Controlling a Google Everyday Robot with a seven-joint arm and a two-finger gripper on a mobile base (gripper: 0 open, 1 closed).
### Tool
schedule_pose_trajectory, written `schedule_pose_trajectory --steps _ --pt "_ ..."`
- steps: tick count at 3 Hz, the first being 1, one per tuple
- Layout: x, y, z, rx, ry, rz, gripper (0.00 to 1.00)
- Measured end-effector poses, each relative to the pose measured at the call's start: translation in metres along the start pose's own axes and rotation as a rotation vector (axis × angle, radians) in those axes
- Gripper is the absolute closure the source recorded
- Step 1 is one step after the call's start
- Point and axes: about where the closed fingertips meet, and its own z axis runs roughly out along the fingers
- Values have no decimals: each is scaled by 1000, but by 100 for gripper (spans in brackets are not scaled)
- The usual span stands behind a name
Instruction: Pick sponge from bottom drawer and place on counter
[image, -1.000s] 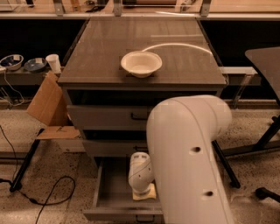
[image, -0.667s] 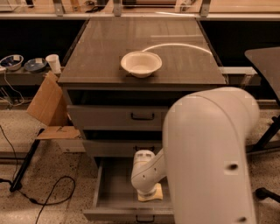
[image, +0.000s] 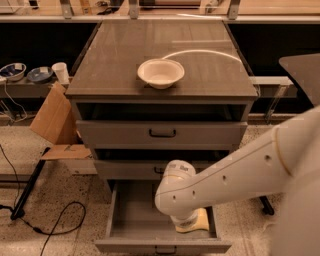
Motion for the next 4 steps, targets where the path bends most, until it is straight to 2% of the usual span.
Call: schedule_pose_trajectory --steps 1,2,4 --pt "33 6 -71 34 57 61 100" --pt "59 1 -138 107 92 118 100" --pt "93 4 -233 218 140 210 100"
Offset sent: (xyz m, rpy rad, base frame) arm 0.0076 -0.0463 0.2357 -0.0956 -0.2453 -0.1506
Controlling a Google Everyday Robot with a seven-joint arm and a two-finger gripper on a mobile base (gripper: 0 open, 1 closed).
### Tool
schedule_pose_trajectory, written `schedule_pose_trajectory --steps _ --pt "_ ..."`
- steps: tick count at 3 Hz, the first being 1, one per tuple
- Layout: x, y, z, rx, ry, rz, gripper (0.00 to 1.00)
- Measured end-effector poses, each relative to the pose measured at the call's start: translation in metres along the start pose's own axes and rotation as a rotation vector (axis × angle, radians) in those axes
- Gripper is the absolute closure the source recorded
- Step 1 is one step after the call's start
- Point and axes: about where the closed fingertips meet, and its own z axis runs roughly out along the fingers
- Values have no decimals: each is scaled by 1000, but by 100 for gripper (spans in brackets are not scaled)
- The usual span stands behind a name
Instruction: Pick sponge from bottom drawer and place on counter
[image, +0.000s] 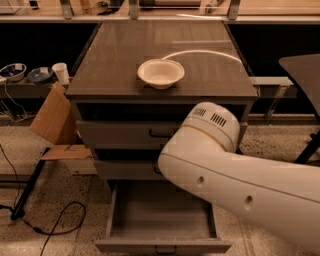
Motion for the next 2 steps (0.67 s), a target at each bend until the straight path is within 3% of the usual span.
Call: schedule_pose_trajectory --steps 2 --pt "34 -44 -47 60 31 75 100"
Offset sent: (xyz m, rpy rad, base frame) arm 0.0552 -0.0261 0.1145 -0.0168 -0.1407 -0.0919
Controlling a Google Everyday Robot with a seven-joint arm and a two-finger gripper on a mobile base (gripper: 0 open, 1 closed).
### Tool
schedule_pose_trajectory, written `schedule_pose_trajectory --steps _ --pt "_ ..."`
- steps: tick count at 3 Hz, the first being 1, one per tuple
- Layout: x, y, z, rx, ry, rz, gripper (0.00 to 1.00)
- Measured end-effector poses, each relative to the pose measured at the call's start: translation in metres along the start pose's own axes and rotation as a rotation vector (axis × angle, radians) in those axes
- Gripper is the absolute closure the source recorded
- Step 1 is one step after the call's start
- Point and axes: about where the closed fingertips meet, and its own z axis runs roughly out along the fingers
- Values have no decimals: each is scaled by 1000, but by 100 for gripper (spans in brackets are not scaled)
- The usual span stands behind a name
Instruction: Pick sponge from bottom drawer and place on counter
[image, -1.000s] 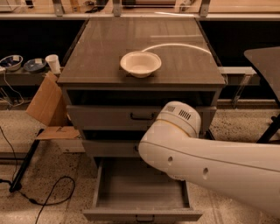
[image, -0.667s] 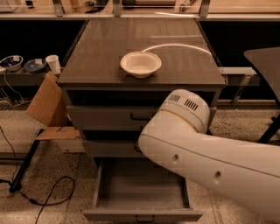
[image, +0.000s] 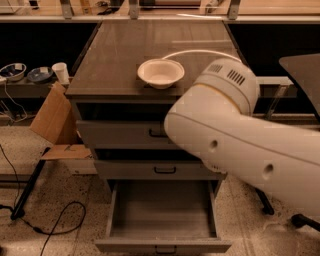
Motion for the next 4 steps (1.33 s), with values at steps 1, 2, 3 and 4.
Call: schedule_pose_trajectory --steps 1,2,3,4 --pt "8 -47 -16 11 21 12 100" --pt "15 -101 -25 14 28 21 100" --pt "24 -154 -28 14 37 24 100" --pt "26 -208 -21 12 32 15 100"
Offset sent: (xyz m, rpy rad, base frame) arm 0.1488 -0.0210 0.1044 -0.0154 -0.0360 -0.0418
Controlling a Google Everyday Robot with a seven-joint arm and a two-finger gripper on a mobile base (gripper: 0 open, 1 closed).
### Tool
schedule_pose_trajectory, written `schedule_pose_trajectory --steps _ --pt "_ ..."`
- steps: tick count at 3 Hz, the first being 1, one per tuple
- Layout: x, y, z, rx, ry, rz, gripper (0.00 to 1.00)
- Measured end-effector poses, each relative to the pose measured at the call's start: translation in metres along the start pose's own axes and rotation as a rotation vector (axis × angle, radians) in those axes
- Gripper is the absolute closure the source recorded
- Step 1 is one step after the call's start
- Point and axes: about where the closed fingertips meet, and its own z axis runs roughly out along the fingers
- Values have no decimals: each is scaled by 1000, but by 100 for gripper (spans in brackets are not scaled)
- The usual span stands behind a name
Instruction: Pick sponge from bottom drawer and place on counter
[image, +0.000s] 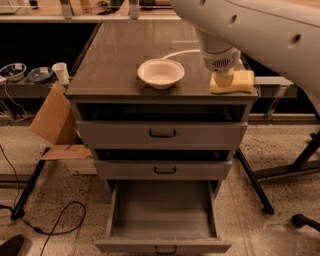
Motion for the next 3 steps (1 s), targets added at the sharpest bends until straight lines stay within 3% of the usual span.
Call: schedule_pose_trajectory --steps 2,3 --pt "-5 -71 36 25 -57 -25 100" --pt "-16 -92 63 24 -97 -53 100"
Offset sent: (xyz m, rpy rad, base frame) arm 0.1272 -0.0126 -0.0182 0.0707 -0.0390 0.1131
